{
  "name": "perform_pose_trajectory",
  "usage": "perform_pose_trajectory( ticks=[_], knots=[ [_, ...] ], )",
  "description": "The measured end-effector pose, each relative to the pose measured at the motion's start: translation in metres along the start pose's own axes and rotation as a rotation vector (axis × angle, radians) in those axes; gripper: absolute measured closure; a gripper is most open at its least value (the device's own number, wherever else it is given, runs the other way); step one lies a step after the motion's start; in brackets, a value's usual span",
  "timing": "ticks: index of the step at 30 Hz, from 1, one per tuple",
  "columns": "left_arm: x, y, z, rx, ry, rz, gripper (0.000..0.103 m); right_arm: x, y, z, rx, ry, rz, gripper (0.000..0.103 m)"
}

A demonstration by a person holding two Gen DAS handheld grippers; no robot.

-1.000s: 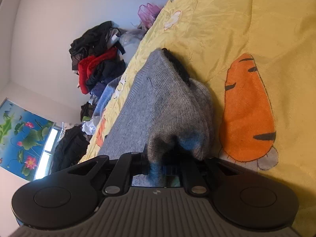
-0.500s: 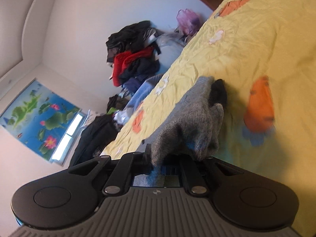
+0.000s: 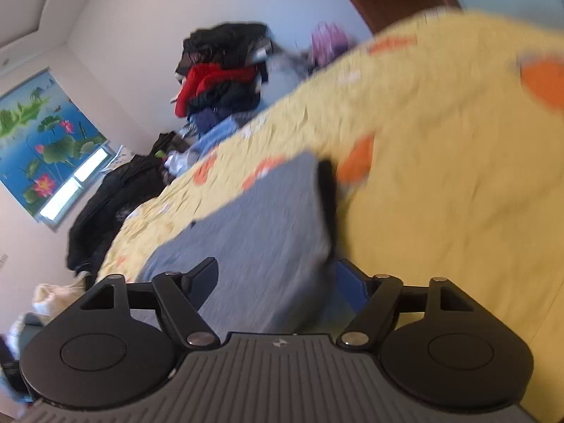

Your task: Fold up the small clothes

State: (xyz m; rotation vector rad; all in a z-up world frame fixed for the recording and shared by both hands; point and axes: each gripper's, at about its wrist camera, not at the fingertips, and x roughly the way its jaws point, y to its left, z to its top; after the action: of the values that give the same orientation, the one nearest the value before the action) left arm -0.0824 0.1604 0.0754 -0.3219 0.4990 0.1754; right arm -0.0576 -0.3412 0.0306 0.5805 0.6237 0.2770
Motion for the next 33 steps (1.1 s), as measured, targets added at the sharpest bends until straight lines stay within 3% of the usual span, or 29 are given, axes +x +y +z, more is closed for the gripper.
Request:
perform_pose_trajectory(
  ticks=[2, 5, 9, 11, 13, 18, 19, 20, 21, 23, 30, 33],
  knots=[
    [-0.008, -0.005, 0.017, 0.070, -0.135, 0.048, 0.021, 0.010, 0.001, 0.024, -0.085, -0.021, -0.048, 0.022],
    [0.011, -0.020, 0.040, 0.174, -0.234, 0.041, 0.020, 0.041, 0.002, 0.057, -0.175, -0.013, -0.063, 0.022],
    [0.099, -0.045, 0.059, 0.264, -0.083, 0.041, 0.020, 0.112, 0.003, 0.096, -0.228, 0.058, -0.042, 0.023],
    [0.140, -0.051, 0.069, 0.213, 0.004, 0.026, 0.020, 0.151, 0.001, 0.107, -0.212, 0.119, -0.062, 0.024],
    [0.176, -0.054, 0.076, 0.172, 0.080, -0.057, 0.020, 0.184, -0.001, 0.114, -0.218, 0.189, -0.077, 0.028],
    [0.240, -0.069, 0.071, 0.191, 0.237, -0.063, 0.021, 0.228, 0.004, 0.111, -0.272, 0.263, -0.107, 0.030],
    [0.245, -0.070, 0.068, 0.200, 0.247, -0.068, 0.036, 0.230, 0.005, 0.110, -0.268, 0.262, -0.092, 0.033],
    [0.249, -0.071, 0.067, 0.216, 0.259, -0.063, 0.067, 0.231, 0.006, 0.110, -0.269, 0.259, -0.071, 0.049],
    [0.255, -0.072, 0.065, 0.233, 0.277, -0.049, 0.077, 0.233, 0.008, 0.109, -0.278, 0.266, -0.056, 0.072],
    [0.260, -0.071, 0.065, 0.250, 0.272, -0.036, 0.096, 0.234, 0.009, 0.108, -0.284, 0.273, -0.036, 0.085],
    [0.237, -0.078, 0.089, 0.285, 0.120, -0.042, 0.098, 0.212, 0.003, 0.118, -0.262, 0.142, -0.031, 0.089],
    [0.253, -0.084, 0.086, 0.313, 0.160, -0.010, 0.098, 0.212, -0.017, 0.122, -0.176, 0.123, -0.037, 0.089]
  ],
)
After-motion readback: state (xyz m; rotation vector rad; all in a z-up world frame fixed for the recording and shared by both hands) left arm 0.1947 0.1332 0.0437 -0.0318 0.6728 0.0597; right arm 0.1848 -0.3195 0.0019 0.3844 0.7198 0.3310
